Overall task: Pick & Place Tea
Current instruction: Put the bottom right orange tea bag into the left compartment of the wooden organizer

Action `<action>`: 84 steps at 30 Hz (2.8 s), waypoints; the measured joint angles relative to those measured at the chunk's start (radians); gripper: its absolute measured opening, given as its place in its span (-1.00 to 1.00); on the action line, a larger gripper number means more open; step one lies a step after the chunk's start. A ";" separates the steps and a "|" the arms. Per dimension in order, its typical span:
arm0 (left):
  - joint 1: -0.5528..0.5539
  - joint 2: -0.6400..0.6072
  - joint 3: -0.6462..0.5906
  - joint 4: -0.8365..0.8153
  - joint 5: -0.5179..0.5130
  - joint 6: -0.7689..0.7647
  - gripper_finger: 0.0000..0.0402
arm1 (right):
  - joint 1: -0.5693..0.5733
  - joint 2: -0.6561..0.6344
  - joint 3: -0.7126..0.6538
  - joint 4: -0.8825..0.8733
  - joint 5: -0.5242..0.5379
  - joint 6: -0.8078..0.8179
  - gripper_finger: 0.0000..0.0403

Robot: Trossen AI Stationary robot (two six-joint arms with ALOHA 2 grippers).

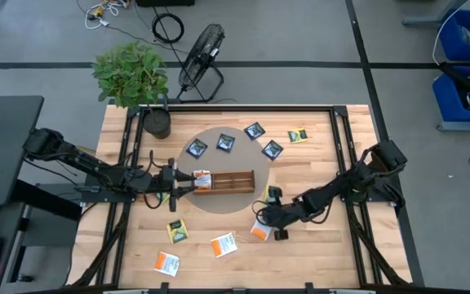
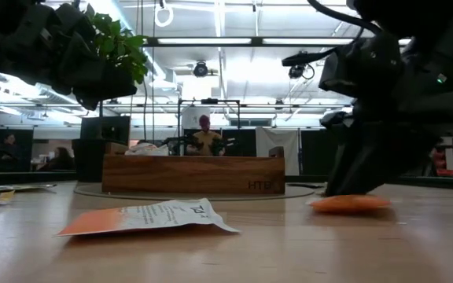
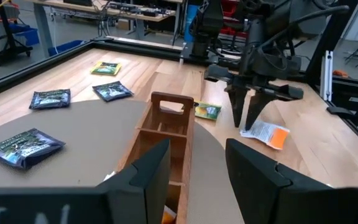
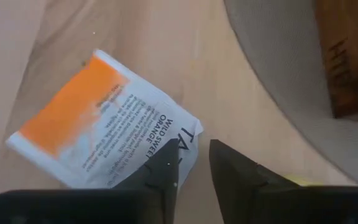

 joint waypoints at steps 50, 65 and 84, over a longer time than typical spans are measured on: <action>0.000 0.000 0.000 -0.008 -0.001 -0.034 -0.20 | 0.000 0.039 0.117 -0.178 -0.015 0.011 -0.98; 0.000 0.000 0.000 -0.009 0.010 -0.018 -0.20 | -0.005 -0.088 0.113 -0.285 -0.177 0.454 -0.21; -0.001 0.000 0.000 -0.011 0.037 -0.015 -0.20 | -0.016 -0.024 0.014 -0.185 -0.108 0.478 0.01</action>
